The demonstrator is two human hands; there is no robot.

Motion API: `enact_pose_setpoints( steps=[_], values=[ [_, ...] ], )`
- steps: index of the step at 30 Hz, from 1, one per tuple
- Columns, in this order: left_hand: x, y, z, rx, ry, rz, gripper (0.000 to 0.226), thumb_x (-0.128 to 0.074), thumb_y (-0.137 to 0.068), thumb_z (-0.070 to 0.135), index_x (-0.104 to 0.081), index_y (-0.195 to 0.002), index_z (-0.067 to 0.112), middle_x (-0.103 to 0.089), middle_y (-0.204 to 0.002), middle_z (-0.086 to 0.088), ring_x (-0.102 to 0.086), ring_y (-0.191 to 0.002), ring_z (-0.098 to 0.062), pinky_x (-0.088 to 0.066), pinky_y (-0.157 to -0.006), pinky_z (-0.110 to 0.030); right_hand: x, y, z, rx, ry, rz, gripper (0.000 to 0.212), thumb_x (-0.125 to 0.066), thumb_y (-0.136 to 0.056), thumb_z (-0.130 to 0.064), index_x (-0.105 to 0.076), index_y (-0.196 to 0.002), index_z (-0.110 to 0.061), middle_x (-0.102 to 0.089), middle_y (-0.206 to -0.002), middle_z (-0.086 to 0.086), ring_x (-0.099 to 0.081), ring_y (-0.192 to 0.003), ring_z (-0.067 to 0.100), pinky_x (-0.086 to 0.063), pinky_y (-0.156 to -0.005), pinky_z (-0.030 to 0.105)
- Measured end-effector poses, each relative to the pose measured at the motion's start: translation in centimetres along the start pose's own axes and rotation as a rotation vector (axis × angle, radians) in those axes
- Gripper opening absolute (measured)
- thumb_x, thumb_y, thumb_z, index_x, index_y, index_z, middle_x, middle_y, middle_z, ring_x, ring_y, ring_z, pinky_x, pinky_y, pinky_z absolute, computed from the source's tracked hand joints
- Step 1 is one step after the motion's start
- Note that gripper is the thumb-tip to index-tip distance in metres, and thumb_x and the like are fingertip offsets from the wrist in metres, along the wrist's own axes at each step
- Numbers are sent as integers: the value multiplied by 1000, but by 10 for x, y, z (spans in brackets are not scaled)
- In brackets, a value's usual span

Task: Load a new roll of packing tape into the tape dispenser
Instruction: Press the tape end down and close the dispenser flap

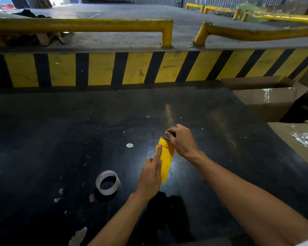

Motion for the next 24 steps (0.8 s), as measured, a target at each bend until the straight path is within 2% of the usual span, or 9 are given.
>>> enact_pose_setpoints(
  steps=[3,7,10,15,20,24],
  values=[
    [0,1,-1,-18,-53,86,59,-24,-97,50,-19,-153,30,-52,-78,-7,-53,-68,-22,-40,-62,-27,2,-1,0,2,-14,-10,19,-66,-91,-17,-78,-98,-5,-71,-93,15,-66,-85,26,-48,-74,30],
    [4,4,2,-8,-83,128,61,-26,-95,54,-25,-153,33,-56,-81,-8,-56,-69,-21,-47,-62,-33,1,1,-1,17,-19,-35,18,-66,-91,-18,-78,-98,-6,-72,-94,13,-66,-86,25,-51,-75,31],
    [7,8,7,26,-73,156,64,-30,-93,57,-30,-152,34,-53,-81,-1,-59,-72,-23,-49,-66,-36,0,2,-3,21,-31,-61,18,-65,-91,-17,-78,-97,-6,-72,-93,13,-66,-86,25,-48,-73,28],
    [7,12,11,14,-52,234,61,-38,-92,54,-28,-149,34,-62,-74,-9,-62,-65,-26,-53,-63,-39,-3,8,-10,61,-35,-68,19,-65,-91,-14,-78,-99,-3,-69,-91,14,-64,-85,25,-41,-69,23],
    [8,4,14,6,-58,257,61,-37,-93,52,-29,-150,32,-64,-75,-11,-63,-67,-26,-53,-65,-39,-5,13,-19,168,16,-22,19,-63,-91,-13,-78,-96,-2,-66,-85,16,-61,-85,28,-44,-71,32],
    [8,4,14,29,-81,224,55,-50,-101,39,-31,-152,36,-68,-86,-10,-65,-77,-24,-55,-72,-40,-5,15,-17,152,28,-42,20,-61,-93,-12,-77,-100,-3,-67,-91,16,-61,-90,28,-48,-76,35]
  ],
)
Point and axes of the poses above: each hand's wrist, its own y-axis away from the middle knuckle, its own x-axis out of the back of the hand, z = x × y, the point moved 3 cm from there along -y, towards the middle knuckle
